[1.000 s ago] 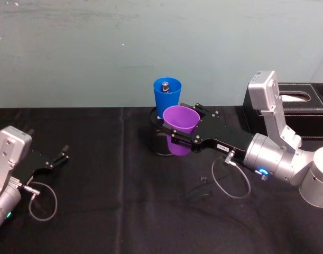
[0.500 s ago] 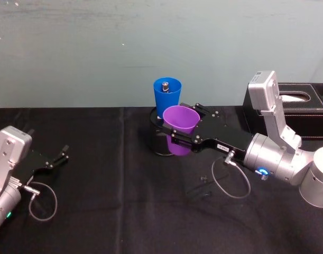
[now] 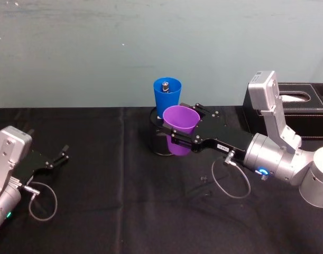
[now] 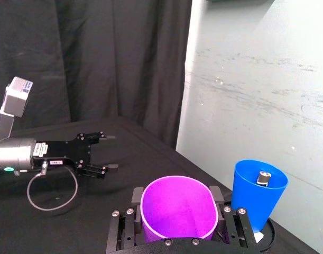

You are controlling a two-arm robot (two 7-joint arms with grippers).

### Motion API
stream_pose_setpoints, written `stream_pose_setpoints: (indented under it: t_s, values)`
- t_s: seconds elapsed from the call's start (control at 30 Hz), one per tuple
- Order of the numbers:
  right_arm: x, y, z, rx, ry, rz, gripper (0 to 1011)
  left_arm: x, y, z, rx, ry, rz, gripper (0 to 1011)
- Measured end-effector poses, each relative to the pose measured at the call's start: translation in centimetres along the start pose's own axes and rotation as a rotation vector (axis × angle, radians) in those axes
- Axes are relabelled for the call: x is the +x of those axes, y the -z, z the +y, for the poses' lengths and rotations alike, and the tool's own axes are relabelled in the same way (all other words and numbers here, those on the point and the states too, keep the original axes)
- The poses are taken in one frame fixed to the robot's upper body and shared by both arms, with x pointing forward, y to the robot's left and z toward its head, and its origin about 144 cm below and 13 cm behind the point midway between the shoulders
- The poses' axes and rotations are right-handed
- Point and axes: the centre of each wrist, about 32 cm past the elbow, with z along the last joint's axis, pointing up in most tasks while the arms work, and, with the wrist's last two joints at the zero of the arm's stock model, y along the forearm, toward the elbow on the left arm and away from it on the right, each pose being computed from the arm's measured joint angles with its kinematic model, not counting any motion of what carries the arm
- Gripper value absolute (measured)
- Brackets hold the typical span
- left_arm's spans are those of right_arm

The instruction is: Pick up one cup with a gripper and tap it against the other cup.

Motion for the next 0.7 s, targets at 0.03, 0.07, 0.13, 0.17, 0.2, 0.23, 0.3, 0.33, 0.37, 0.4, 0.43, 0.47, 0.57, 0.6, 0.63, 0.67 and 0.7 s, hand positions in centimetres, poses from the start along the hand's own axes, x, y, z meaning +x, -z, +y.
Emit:
stream_pose_setpoints:
  t_s: [0.03,0.07,0.13,0.17,0.2,0.23,0.3,0.33,0.37,0.4,0.43,0.47,0.57,0.6,0.63,0.67,0.7]
  values:
    - [0.00,0.00,0.00,0.000,0.000,0.000,752,0.00,0.00,0.00,0.000,0.000,0.000,1000]
    - [0.00,0.00,0.00,0.000,0.000,0.000,752,0.00,0.00,0.00,0.000,0.000,0.000,1000]
    - [0.00,0.00,0.00,0.000,0.000,0.000,752,0.00,0.00,0.00,0.000,0.000,0.000,1000]
    - [0.00,0.00,0.00,0.000,0.000,0.000,752,0.00,0.00,0.00,0.000,0.000,0.000,1000]
    - [0.00,0.00,0.00,0.000,0.000,0.000,752,0.00,0.00,0.00,0.000,0.000,0.000,1000]
    - [0.00,0.00,0.00,0.000,0.000,0.000,752,0.00,0.00,0.00,0.000,0.000,0.000,1000]
    - [0.00,0.00,0.00,0.000,0.000,0.000,752,0.00,0.00,0.00,0.000,0.000,0.000,1000]
    - [0.00,0.00,0.00,0.000,0.000,0.000,752,0.00,0.00,0.00,0.000,0.000,0.000,1000]
    - [0.00,0.00,0.00,0.000,0.000,0.000,752,0.00,0.00,0.00,0.000,0.000,0.000,1000]
    - [0.00,0.00,0.00,0.000,0.000,0.000,752,0.00,0.00,0.00,0.000,0.000,0.000,1000]
    - [0.00,0.00,0.00,0.000,0.000,0.000,752,0.00,0.00,0.00,0.000,0.000,0.000,1000]
    - [0.00,0.00,0.00,0.000,0.000,0.000,752,0.00,0.00,0.00,0.000,0.000,0.000,1000]
    - [0.00,0.00,0.00,0.000,0.000,0.000,752,0.00,0.00,0.00,0.000,0.000,0.000,1000]
    - [0.00,0.00,0.00,0.000,0.000,0.000,751,0.00,0.00,0.00,0.000,0.000,0.000,1000]
    - [0.00,0.00,0.00,0.000,0.000,0.000,751,0.00,0.00,0.00,0.000,0.000,0.000,1000]
    - [0.00,0.00,0.00,0.000,0.000,0.000,752,0.00,0.00,0.00,0.000,0.000,0.000,1000]
    - [0.00,0.00,0.00,0.000,0.000,0.000,752,0.00,0.00,0.00,0.000,0.000,0.000,1000]
